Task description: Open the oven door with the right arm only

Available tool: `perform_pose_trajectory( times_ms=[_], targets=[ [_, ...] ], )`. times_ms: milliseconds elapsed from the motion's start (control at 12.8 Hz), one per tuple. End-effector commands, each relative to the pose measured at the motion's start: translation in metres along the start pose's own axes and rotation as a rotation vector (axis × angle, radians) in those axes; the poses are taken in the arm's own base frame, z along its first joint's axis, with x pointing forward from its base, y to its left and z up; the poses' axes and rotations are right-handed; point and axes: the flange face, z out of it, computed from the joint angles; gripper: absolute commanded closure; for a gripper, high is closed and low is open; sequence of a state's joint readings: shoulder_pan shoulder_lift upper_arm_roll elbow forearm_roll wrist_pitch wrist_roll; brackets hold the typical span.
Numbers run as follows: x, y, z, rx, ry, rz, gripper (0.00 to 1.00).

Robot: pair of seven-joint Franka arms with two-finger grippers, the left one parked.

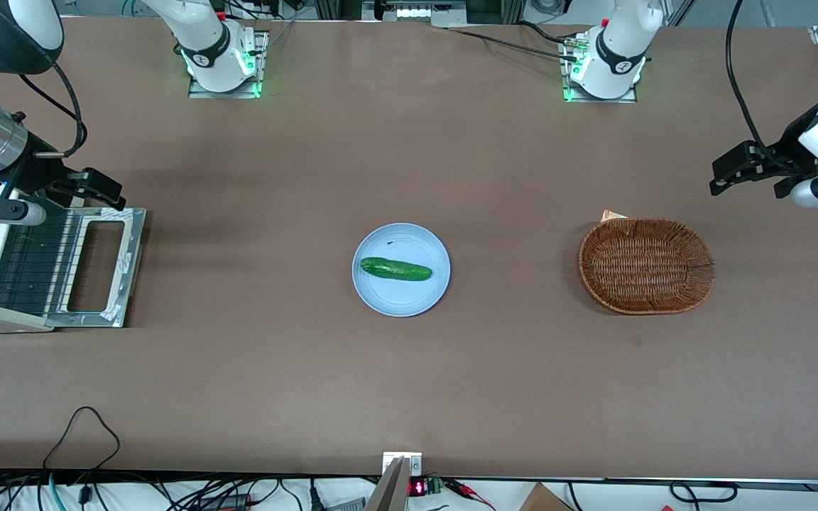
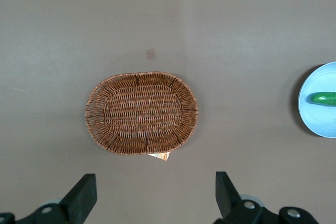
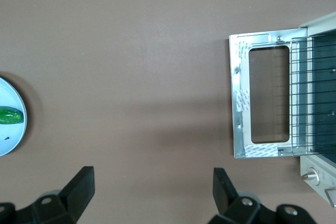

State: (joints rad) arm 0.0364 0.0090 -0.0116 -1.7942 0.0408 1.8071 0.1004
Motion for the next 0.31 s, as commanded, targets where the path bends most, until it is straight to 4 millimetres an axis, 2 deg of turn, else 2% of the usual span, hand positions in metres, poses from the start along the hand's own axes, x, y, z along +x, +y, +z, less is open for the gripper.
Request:
perform_pose_trajectory(
  times_ms=[0,235],
  targets=[
    [0.0026,-0.0002,-0.0053,0.017,-0.010,-0.014,0.00],
    [0.0035,-0.0002,-0.0066,0.015,-0.007,-0.015,0.00]
  ],
)
